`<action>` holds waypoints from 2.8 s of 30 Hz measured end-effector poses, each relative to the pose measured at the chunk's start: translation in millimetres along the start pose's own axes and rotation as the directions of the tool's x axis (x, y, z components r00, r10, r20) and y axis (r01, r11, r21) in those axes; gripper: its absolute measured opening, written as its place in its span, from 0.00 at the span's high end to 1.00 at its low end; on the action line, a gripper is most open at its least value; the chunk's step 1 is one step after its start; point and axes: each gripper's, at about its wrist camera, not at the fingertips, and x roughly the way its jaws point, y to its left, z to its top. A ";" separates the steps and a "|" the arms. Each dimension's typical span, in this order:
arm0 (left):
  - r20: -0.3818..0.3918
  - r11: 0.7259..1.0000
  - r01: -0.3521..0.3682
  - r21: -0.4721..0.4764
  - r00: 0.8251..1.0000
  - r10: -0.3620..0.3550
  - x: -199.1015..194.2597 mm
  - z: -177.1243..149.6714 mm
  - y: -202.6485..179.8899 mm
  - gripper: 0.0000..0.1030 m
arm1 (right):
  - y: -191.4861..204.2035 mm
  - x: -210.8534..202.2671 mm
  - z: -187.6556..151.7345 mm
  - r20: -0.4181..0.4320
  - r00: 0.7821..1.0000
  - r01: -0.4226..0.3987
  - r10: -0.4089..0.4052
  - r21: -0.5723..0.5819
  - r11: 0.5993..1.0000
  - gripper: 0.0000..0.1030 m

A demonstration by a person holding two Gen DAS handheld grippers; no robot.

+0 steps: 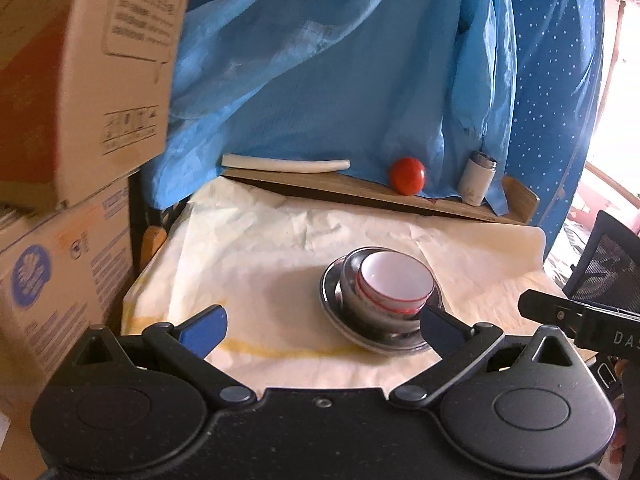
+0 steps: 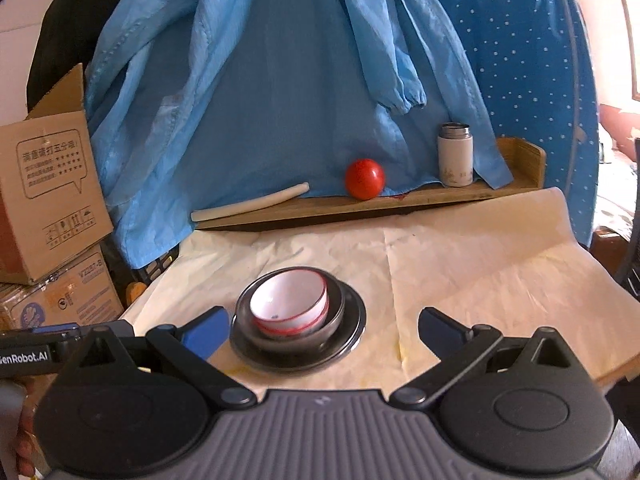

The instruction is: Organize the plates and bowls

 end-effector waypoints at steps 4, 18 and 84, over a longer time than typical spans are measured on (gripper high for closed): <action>0.016 1.000 0.005 -0.001 1.000 -0.005 -12.5 -9.5 6.4 0.01 | 8.2 -14.8 -8.7 0.011 1.000 0.010 -0.010 -0.004 1.000 0.00; 0.037 0.999 -0.018 0.033 0.999 0.017 -33.8 -36.7 9.3 0.01 | 17.3 -41.9 -34.6 0.030 0.999 0.014 -0.014 0.006 1.000 0.00; 0.011 0.997 0.000 0.076 1.000 -0.001 -27.9 -45.7 2.2 0.01 | 16.8 -41.0 -45.1 0.003 1.000 0.015 -0.015 -0.008 1.000 0.00</action>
